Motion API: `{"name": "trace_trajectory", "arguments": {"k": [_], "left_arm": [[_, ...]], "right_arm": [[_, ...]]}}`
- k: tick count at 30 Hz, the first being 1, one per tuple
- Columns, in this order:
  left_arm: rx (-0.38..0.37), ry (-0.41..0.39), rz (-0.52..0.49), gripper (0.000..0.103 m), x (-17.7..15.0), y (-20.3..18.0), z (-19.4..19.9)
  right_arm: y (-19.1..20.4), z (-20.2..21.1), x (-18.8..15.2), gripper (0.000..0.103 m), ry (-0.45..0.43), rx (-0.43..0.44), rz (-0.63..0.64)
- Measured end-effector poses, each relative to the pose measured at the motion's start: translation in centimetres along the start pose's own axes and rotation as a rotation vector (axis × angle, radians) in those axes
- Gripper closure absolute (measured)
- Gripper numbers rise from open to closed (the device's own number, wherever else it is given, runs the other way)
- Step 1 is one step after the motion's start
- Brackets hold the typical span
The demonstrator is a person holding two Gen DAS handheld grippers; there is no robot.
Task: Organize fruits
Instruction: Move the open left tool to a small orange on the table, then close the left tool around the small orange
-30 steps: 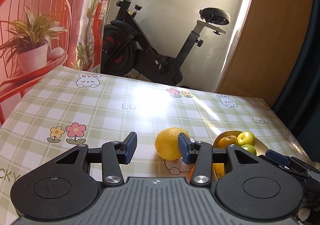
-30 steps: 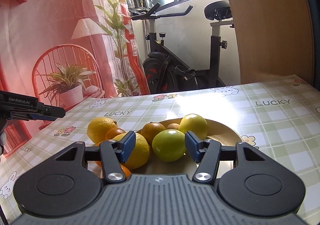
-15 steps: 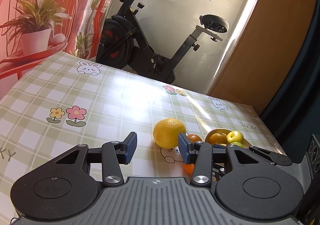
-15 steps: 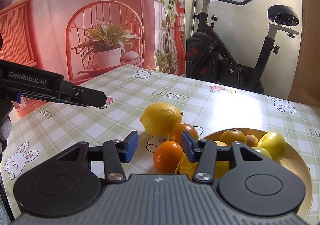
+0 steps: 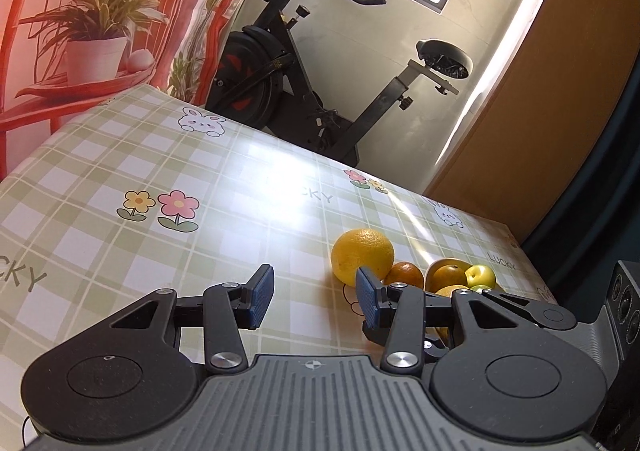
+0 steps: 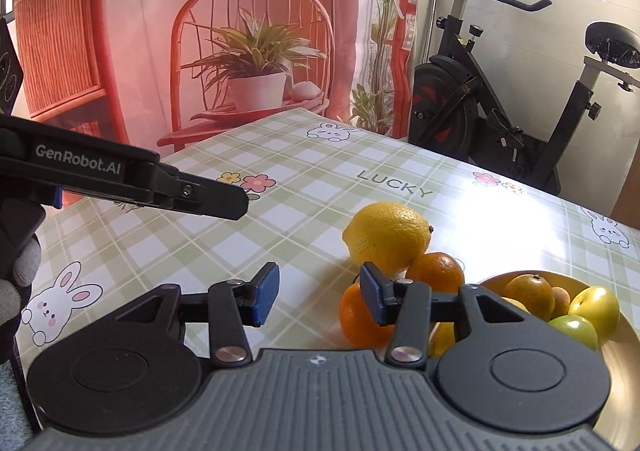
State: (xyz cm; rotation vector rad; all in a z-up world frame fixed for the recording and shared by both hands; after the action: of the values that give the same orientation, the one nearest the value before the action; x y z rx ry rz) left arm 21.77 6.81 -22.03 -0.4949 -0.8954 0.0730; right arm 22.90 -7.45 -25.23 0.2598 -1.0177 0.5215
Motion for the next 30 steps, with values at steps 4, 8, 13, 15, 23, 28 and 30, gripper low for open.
{"name": "trace_trajectory", "arguments": {"k": [4, 8, 13, 15, 23, 28, 30], "left_arm": [[-0.001, -0.008, 0.014, 0.056, 0.2, 0.4, 0.4], [0.0, 0.0, 0.016, 0.056, 0.1, 0.5, 0.1], [-0.002, 0.031, 0.022, 0.056, -0.5, 0.6, -0.5], [-0.005, 0.041, 0.027, 0.056, -0.7, 0.8, -0.6], [-0.009, 0.068, 0.041, 0.056, -1.2, 1.4, -1.0], [-0.038, 0.103, 0.027, 0.056, -1.8, 0.5, -1.5], [-0.06, 0.121, 0.017, 0.056, -2.4, -0.2, -1.7]], "right_arm": [[-0.1, 0.4, 0.3, 0.056, -0.022, -0.041, -0.007], [-1.6, -0.3, -0.3, 0.055, 0.013, -0.073, -0.046], [-0.5, -0.6, -0.1, 0.055, 0.008, -0.01, -0.05], [0.4, -0.8, -0.2, 0.055, 0.011, 0.017, -0.038], [1.6, -1.4, -1.8, 0.059, 0.032, 0.041, -0.062], [1.8, -1.1, -2.2, 0.059, 0.029, 0.045, -0.071], [2.0, -1.1, -2.5, 0.059, 0.036, 0.048, -0.069]]}}
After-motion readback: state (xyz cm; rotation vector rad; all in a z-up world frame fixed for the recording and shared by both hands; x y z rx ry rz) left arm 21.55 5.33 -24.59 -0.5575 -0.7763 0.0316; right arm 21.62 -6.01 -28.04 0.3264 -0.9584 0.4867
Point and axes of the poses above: each gripper's, at about its wrist camera, not at the fingertips, and z roughly against the way its jaws point, y to its left, x to its top, the point moved 6 cm from there along -z, roughly the way its jaws point, and after that the axes turned 5 degrees about z, right-handed, at the moved point
